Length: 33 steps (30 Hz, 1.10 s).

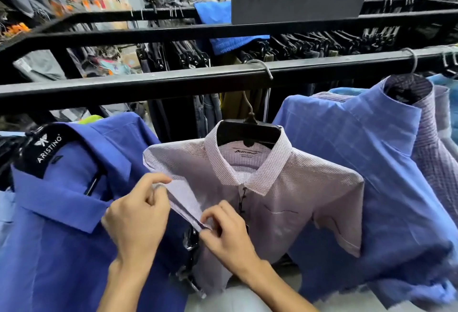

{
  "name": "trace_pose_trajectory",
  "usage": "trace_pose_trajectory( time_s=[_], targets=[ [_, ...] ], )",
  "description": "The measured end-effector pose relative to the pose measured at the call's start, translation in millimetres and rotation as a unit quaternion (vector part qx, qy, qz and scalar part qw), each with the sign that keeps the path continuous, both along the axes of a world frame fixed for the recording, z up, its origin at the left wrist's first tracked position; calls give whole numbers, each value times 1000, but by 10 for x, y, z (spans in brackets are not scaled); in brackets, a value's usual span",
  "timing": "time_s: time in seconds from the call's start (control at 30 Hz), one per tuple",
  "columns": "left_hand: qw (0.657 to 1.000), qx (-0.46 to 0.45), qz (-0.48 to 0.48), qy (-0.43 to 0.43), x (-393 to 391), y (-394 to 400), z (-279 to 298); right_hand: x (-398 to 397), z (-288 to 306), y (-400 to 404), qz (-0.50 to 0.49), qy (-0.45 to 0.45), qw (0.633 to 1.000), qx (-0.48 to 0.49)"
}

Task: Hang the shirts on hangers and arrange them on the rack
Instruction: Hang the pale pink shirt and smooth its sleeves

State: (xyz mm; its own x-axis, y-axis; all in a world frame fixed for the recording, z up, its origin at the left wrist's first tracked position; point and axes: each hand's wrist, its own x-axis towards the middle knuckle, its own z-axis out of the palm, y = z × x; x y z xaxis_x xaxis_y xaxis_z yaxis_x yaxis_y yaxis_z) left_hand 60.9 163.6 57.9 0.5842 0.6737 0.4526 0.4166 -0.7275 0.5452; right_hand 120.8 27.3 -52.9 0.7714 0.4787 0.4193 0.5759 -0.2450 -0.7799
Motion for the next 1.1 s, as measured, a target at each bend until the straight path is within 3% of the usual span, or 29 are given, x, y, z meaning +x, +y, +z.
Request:
trace_pose_trajectory(
  time_s=[0.07, 0.23, 0.33, 0.4, 0.5, 0.53, 0.6, 0.7, 0.8, 0.87, 0.93, 1.0, 1.1],
  targets=[
    [999, -13, 18, 23, 12, 44, -6, 33, 43, -10, -10, 31, 999, 24],
    [996, -54, 29, 65, -18, 51, 4, 153, 43, -31, -60, 222, 971, 57],
    [994, -69, 24, 76, -38, 37, -55, 177, 49, -18, -83, 191, 977, 50],
    [983, -51, -32, 174, -35, 127, -48, 179, 31, -68, -69, 144, 987, 22],
    [923, -94, -210, 308, -69, 189, 95, 159, -37, -175, -38, 119, 992, 0],
    [901, -146, -282, 296, -77, 144, 146, 145, -25, -190, -31, 121, 992, 15],
    [878, -236, -370, 191, -44, -10, 218, 115, 95, -186, -17, 108, 992, 56],
    [917, -169, -361, 11, 161, -205, 283, 57, 403, -202, 16, 35, 993, 109],
    [931, -112, -337, -82, 424, -292, 432, 40, 653, -282, 29, 5, 988, 151],
    [938, -58, -334, -78, 588, -262, 541, 57, 756, -368, -6, 13, 984, 180],
    [940, 0, -341, 1, 738, -171, 638, 94, 869, -454, -42, 105, 966, 233],
    [926, -16, -370, 75, 845, -97, 718, 167, 998, -546, -60, 219, 930, 288],
    [918, -56, -383, 89, 928, -56, 772, 324, 1221, -617, -43, 331, 884, 328]
  ],
)
